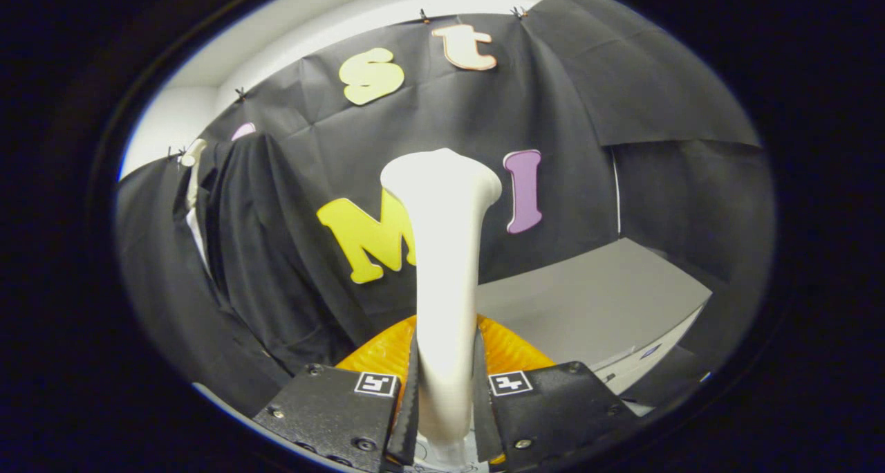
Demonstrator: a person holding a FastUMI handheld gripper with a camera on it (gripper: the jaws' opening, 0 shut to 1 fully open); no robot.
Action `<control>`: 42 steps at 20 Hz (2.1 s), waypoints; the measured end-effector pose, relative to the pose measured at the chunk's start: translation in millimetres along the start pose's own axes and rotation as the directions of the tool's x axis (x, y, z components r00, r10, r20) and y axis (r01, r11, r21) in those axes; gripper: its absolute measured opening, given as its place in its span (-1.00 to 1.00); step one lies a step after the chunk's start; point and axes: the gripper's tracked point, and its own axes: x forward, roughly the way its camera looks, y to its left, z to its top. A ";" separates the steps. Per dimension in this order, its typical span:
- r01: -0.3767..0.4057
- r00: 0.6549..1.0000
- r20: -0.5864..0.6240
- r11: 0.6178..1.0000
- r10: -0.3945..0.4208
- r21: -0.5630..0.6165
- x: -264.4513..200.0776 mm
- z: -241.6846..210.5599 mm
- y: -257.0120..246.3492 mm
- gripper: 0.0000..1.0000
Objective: Iron the clothes twice with a garment steamer, once on the left side and once on the right side.
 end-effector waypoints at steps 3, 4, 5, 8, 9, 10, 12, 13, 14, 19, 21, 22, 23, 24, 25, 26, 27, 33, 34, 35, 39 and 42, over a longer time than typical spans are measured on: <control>-0.038 0.999 0.028 0.999 0.038 -0.020 -19.4 -6.1 30.3 -0.29; -0.040 0.998 0.044 0.999 0.041 -0.025 -26.4 -7.7 37.7 -0.29; -0.041 0.997 0.064 0.999 0.043 -0.028 -34.1 -9.4 46.6 -0.29; -0.034 0.989 0.141 0.998 0.040 -0.043 -55.8 -13.1 73.1 -0.30; -0.018 0.985 0.169 0.999 0.025 -0.046 -62.7 -13.5 79.8 -0.30; -0.002 0.981 0.195 0.999 0.012 -0.047 -67.8 -16.3 84.1 -0.30; 0.008 0.968 0.252 0.999 0.002 -0.040 -78.3 -15.6 97.9 -0.30; 0.009 0.960 0.280 0.999 0.004 -0.045 -82.7 -11.8 106.2 -0.30; 0.010 0.951 0.310 0.998 0.008 -0.055 -85.8 -7.5 116.5 -0.30; -0.021 0.920 0.384 0.986 0.083 -0.164 -81.2 7.2 175.7 -0.30; -0.011 0.911 0.402 0.977 0.098 -0.214 -70.9 11.4 194.6 -0.30; -0.006 0.908 0.405 0.973 0.103 -0.233 -65.4 12.8 203.1 -0.30; -0.014 0.908 0.402 0.967 0.118 -0.253 -61.1 12.8 213.8 -0.30; -0.025 0.904 0.404 0.963 0.136 -0.268 -57.1 15.3 223.5 -0.30; -0.027 0.901 0.409 0.960 0.145 -0.280 -53.7 19.3 230.8 -0.30; -0.024 0.897 0.417 0.957 0.148 -0.288 -50.6 23.4 235.9 -0.30; -0.032 0.891 0.426 0.957 0.158 -0.288 -48.4 27.8 242.6 -0.30; -0.054 0.874 0.439 0.939 0.210 -0.340 -26.2 37.6 281.0 -0.30; -0.055 0.873 0.440 0.940 0.210 -0.338 -23.0 36.7 285.6 -0.30; -0.048 0.876 0.436 0.938 0.204 -0.342 -19.2 35.6 287.8 -0.30; -0.020 0.888 0.422 0.930 0.185 -0.366 -12.8 22.6 289.6 -0.30; -0.023 0.905 0.387 0.928 0.177 -0.371 -10.8 2.7 286.5 -0.30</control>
